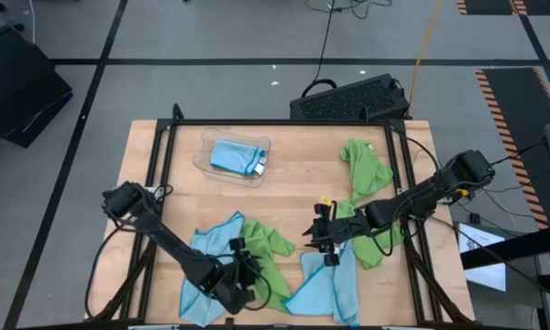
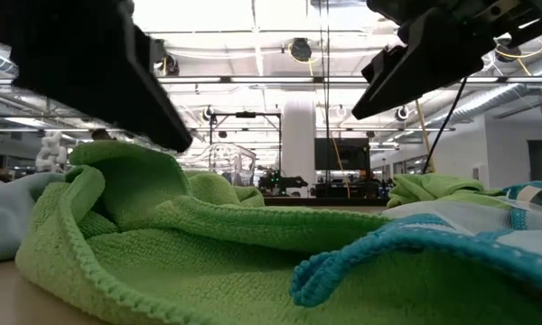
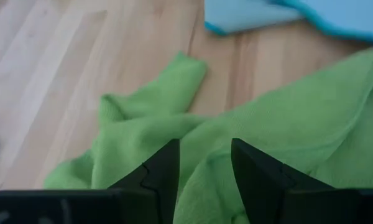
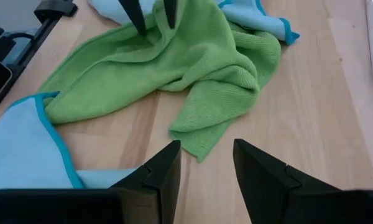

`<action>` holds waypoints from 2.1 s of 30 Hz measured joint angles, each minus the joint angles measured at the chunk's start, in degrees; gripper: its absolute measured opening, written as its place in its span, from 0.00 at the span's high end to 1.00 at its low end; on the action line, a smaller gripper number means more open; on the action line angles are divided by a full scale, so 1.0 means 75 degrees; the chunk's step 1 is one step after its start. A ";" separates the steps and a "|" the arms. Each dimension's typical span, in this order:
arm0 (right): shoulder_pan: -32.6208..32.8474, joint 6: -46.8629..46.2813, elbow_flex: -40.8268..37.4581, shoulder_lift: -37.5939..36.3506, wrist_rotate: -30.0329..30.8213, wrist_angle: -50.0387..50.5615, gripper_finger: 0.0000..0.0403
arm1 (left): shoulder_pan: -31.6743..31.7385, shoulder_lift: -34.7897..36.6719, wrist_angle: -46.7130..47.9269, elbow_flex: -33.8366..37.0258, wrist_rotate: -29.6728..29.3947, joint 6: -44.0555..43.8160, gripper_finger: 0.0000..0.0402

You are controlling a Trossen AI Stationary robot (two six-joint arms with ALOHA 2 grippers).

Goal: Fold microfiber towels
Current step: Fold the bottom left green microfiber cloth

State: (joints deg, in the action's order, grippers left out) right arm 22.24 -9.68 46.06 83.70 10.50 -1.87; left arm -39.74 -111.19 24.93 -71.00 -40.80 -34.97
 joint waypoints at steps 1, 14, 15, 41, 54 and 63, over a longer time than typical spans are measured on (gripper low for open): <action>0.0000 -0.0009 0.0000 0.0000 0.0000 -0.0002 0.65 | 0.0000 -0.0078 -0.0097 0.0000 0.0006 0.0066 0.63; 0.0000 -0.0209 0.0000 -0.0003 0.0000 0.0000 0.65 | 0.0037 -0.0109 0.0228 -0.0003 -0.0165 -0.0078 0.48; 0.0000 -0.0206 0.0000 -0.0003 0.0000 0.0000 0.65 | 0.0045 -0.0109 0.0294 -0.0003 -0.0165 -0.0130 0.46; 0.0000 -0.0137 0.0000 -0.0003 0.0056 -0.0576 0.65 | 0.0655 -0.0104 0.0673 0.0009 0.0630 0.0435 0.97; -0.0003 0.0078 -0.0683 -0.0003 0.0037 -0.2145 0.65 | 0.0586 0.0740 0.0695 -0.0431 -0.0471 0.1599 0.99; -0.0003 -0.0265 -0.0915 -0.0003 0.0057 -0.3409 0.64 | 0.0688 0.1389 0.0657 -0.0431 -0.1591 0.2005 0.99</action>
State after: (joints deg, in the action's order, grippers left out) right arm 22.22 -11.66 39.20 83.68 10.93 -27.43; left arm -34.58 -100.77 29.86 -74.24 -52.73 -19.93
